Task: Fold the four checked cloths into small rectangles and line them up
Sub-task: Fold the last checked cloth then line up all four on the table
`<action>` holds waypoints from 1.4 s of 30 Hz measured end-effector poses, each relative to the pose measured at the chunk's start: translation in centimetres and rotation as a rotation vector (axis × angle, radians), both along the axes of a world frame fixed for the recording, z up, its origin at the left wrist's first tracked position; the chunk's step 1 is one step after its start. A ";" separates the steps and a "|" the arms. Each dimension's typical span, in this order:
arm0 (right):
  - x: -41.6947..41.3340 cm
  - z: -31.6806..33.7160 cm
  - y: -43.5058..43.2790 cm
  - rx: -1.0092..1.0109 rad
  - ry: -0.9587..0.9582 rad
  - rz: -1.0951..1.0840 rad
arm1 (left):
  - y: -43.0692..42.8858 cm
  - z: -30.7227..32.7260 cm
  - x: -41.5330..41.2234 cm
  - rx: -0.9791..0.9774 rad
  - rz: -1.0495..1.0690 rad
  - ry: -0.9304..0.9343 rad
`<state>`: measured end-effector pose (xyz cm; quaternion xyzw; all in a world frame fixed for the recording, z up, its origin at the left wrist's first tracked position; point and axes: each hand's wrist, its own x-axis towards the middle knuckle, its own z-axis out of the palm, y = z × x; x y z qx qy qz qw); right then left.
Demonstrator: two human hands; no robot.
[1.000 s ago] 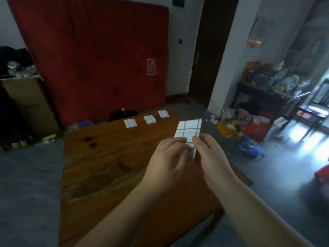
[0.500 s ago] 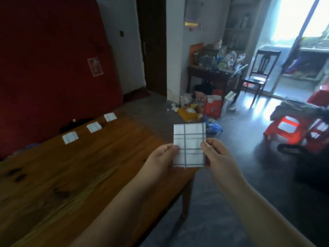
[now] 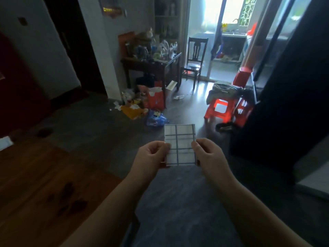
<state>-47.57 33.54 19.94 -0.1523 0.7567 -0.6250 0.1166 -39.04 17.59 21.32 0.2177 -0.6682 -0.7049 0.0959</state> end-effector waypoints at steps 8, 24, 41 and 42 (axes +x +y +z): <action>-10.7 -3.2 0.0 0.085 0.077 -0.092 | -1.5 -5.5 -12.3 -0.001 -0.017 -0.022; -40.6 -3.2 -21.6 0.125 0.044 -0.033 | -23.4 -5.8 -41.1 -0.105 0.028 0.075; -59.1 -7.3 -64.2 0.259 0.051 0.575 | -58.2 -8.5 -50.9 -0.181 0.667 -0.186; -59.7 -7.1 -67.4 0.256 0.027 0.627 | -60.6 -8.2 -51.1 -0.176 0.710 -0.210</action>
